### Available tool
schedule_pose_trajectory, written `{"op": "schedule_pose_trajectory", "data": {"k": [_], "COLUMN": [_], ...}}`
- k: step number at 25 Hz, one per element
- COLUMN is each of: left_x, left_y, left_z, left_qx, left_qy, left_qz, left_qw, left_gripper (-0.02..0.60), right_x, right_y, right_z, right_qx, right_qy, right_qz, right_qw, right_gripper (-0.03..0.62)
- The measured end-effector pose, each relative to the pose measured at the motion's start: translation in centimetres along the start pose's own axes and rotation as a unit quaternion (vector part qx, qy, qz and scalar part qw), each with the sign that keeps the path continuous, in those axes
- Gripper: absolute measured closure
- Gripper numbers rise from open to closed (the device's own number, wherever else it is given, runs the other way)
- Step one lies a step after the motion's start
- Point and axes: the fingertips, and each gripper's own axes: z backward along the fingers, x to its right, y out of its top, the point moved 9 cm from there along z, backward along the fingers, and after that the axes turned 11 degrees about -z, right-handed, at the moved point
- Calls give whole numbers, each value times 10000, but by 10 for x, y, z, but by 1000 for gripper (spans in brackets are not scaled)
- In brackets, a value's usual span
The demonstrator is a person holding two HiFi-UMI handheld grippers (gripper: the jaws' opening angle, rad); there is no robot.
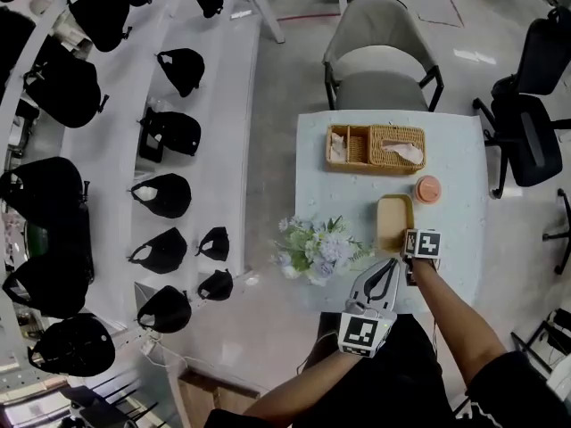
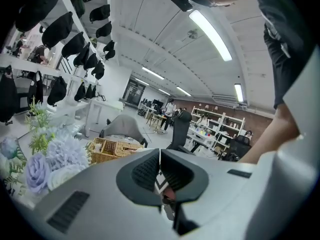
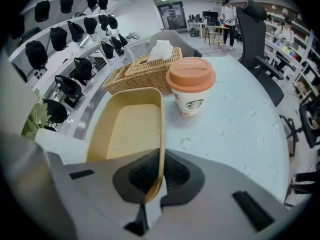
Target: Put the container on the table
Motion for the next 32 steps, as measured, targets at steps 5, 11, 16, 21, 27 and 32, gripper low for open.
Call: {"op": "schedule_pose_trajectory", "data": {"k": [5, 11, 16, 21, 27, 32], "left_x": [-11, -17, -18, -18, -13, -9], "left_y": [3, 7, 6, 4, 6, 1], "left_z": [-19, -35, -40, -38, -35, -29], "left_qx": [-13, -43, -75, -116, -90, -46], "left_qy": [82, 145, 264, 397, 507, 690], "left_qz": [5, 13, 66, 85, 31, 114], "left_qw": [10000, 9999, 9996, 9991, 9987, 9975], "left_gripper": [569, 569, 569, 569, 569, 569], "right_x": [5, 6, 10, 12, 13, 11], "right_y": [20, 35, 36, 36, 40, 45], "right_z": [-20, -38, -51, -62, -64, -65], "right_qx": [23, 46, 48, 233, 546, 644], "right_qy": [-119, 35, 14, 78, 301, 551], "right_qz": [-32, -244, -426, -302, -129, 59], "right_qw": [9999, 9997, 9991, 9992, 9980, 9964], "right_gripper": [592, 589, 574, 574, 565, 513]}}
